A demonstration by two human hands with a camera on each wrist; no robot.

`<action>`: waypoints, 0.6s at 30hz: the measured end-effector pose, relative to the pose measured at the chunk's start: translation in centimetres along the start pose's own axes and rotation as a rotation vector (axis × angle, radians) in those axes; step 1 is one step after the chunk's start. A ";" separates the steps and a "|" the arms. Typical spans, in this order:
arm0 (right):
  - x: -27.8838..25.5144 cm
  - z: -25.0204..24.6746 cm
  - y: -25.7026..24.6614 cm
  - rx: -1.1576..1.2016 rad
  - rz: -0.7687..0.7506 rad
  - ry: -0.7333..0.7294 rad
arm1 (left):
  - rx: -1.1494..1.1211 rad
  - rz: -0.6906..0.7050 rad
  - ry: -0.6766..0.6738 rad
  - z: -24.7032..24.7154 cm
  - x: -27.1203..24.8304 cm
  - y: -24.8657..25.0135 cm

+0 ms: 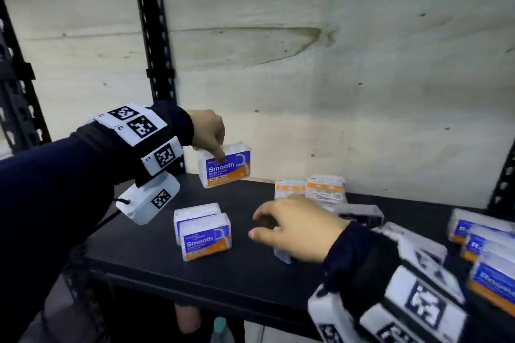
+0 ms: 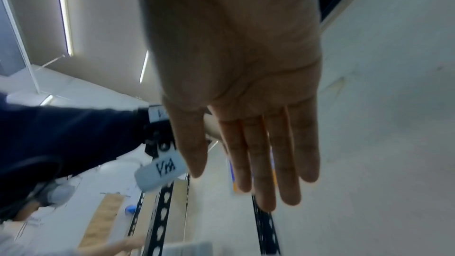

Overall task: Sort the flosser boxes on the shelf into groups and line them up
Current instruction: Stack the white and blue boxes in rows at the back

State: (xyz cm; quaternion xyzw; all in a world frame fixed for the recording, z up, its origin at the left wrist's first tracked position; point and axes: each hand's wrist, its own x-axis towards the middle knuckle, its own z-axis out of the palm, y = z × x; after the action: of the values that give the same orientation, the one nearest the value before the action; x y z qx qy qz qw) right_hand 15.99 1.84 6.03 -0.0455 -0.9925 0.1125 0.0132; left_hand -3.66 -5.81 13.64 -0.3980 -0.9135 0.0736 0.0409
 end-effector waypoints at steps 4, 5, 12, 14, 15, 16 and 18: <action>2.1 7.3 -2.1 0.028 0.116 -0.107 | 0.009 -0.085 0.027 1.5 -1.8 -2.6; 2.8 8.9 -2.4 0.021 0.135 -0.126 | 0.015 -0.108 0.030 2.0 -2.2 -3.2; 6.8 15.3 -1.9 0.037 0.255 -0.056 | 0.032 -0.248 -0.025 6.3 -4.1 -6.2; 7.0 16.0 -1.8 0.038 0.262 -0.033 | 0.027 -0.288 -0.044 7.6 -4.2 -6.6; 7.0 16.1 -1.7 0.038 0.262 -0.020 | 0.024 -0.305 -0.051 8.2 -4.3 -6.7; 6.9 16.2 -1.7 0.041 0.263 -0.011 | 0.027 -0.320 -0.058 8.7 -4.5 -6.8; 6.8 16.2 -1.7 0.036 0.264 -0.011 | 0.035 -0.341 -0.077 9.5 -4.9 -6.9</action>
State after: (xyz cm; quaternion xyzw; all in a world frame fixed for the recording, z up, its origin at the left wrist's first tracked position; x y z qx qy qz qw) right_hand 8.49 -2.75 -9.30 -0.1746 -0.9758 0.1312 -0.0065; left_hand -6.57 -14.97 5.30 -0.2334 -0.9673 0.0968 0.0245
